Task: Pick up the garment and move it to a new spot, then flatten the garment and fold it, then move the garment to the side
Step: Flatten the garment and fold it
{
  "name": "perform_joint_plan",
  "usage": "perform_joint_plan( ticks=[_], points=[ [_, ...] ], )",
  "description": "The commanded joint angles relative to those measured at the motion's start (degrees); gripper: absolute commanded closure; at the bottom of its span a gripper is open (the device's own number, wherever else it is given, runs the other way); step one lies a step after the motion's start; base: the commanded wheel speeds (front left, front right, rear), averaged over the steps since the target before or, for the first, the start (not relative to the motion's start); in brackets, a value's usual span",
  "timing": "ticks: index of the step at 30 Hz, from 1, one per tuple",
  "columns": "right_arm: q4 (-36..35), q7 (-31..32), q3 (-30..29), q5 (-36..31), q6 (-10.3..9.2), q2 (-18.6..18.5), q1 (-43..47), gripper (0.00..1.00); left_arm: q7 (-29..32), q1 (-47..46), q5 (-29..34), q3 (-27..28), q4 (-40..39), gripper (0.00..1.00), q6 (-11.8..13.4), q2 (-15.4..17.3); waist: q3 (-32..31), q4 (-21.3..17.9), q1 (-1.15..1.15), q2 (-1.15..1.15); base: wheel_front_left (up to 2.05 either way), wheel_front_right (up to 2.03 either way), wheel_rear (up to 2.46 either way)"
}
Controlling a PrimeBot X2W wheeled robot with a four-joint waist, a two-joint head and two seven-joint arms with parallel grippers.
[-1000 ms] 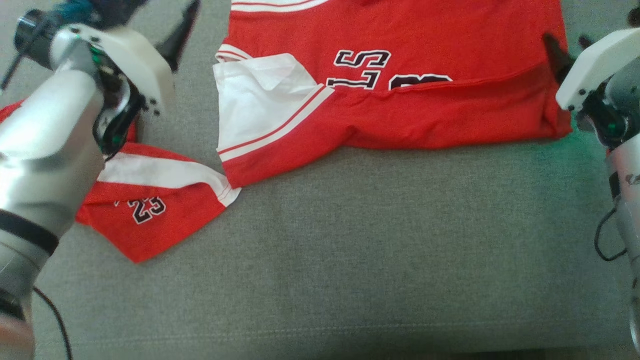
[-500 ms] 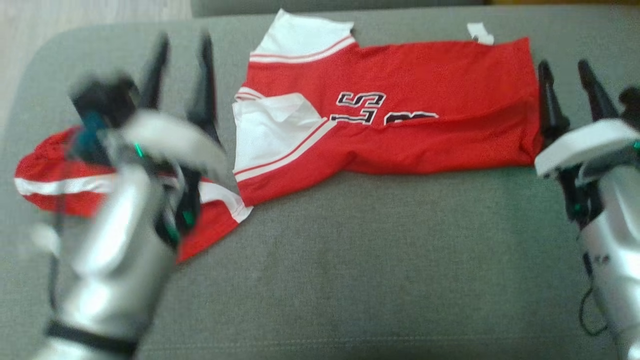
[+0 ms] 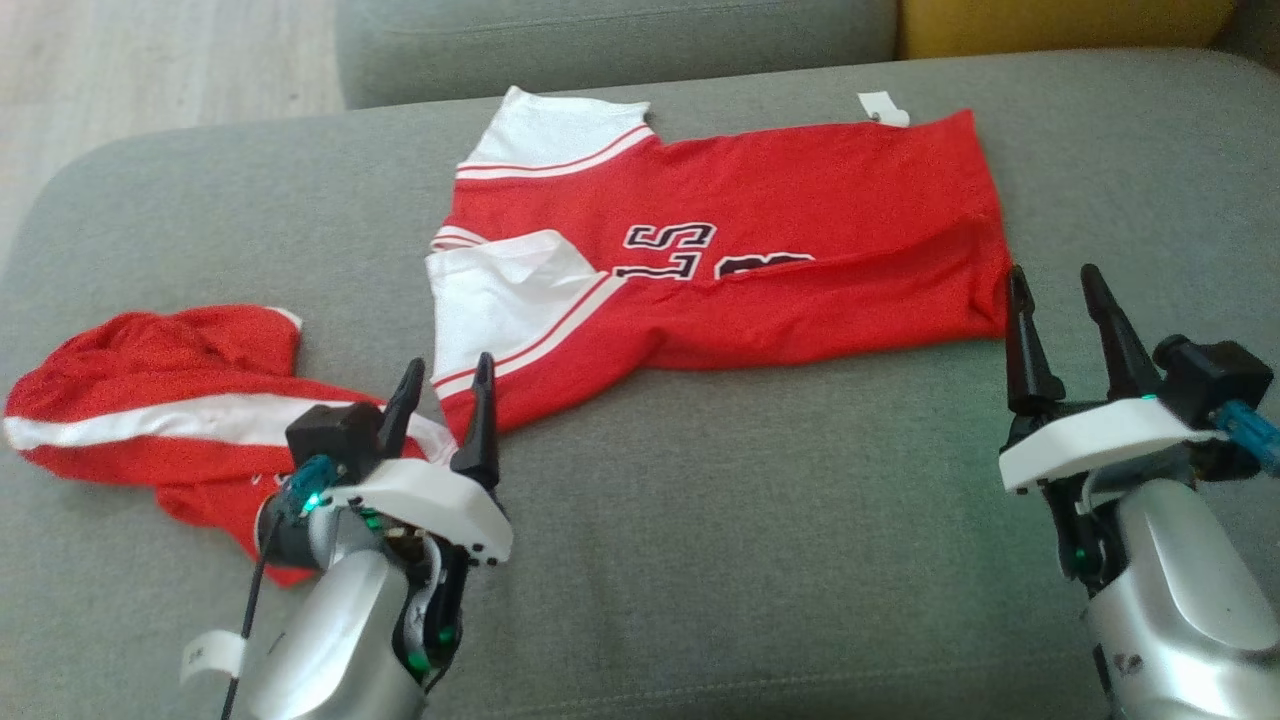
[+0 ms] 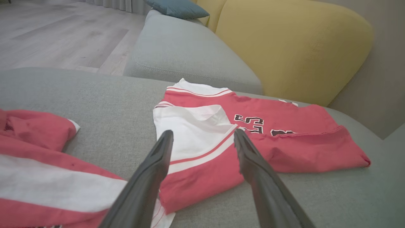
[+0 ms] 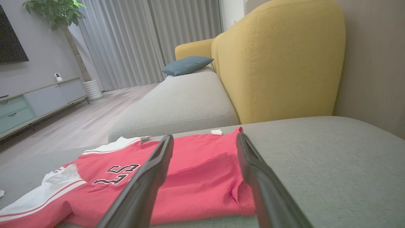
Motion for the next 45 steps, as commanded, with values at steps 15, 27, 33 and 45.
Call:
perform_joint_plan(
  ticks=[15,27,33,45],
  points=[
    [-11.35,5.45,-1.39,-2.45,-0.04,1.88,-1.65,0.00,7.17,-14.43,3.09,1.14,20.46,0.00,0.13,3.48,5.41,-4.76,0.00,0.00,0.00,0.00,0.00],
    [-13.08,8.74,-4.24,-4.01,-0.04,2.86,-2.40,0.00,14.03,-20.01,3.65,-2.53,29.99,0.78,-4.80,3.00,7.35,-4.40,0.00,0.00,0.00,0.00,0.00],
    [-8.91,14.75,-7.26,-4.63,-0.04,4.15,-4.15,0.00,9.38,-22.52,4.49,-3.12,29.36,1.00,-4.85,2.98,7.67,-3.24,0.00,0.00,0.00,0.00,0.00],
    [8.53,27.91,-21.12,-5.50,-0.04,5.80,-15.22,0.00,0.85,-25.43,7.94,-6.19,21.74,1.00,-5.36,2.12,8.97,1.20,0.00,0.00,0.00,0.00,0.00]
  ],
)
